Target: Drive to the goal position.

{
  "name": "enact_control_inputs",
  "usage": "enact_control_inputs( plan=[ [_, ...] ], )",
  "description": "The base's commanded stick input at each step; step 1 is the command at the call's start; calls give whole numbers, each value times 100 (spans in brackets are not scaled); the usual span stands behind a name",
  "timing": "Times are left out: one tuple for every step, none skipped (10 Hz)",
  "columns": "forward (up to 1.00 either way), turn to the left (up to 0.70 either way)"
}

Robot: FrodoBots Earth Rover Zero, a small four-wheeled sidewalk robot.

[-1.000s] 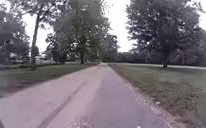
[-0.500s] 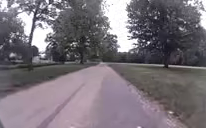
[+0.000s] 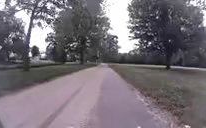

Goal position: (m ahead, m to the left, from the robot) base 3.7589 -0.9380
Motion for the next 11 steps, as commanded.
enact_control_inputs(
  plan=[
    [70, 0],
    [70, 0],
    [70, 0],
    [70, 1],
    [70, 1],
    [70, 1],
    [70, 1],
    [70, 1],
    [70, 0],
    [70, 0],
    [70, 0]
  ],
)
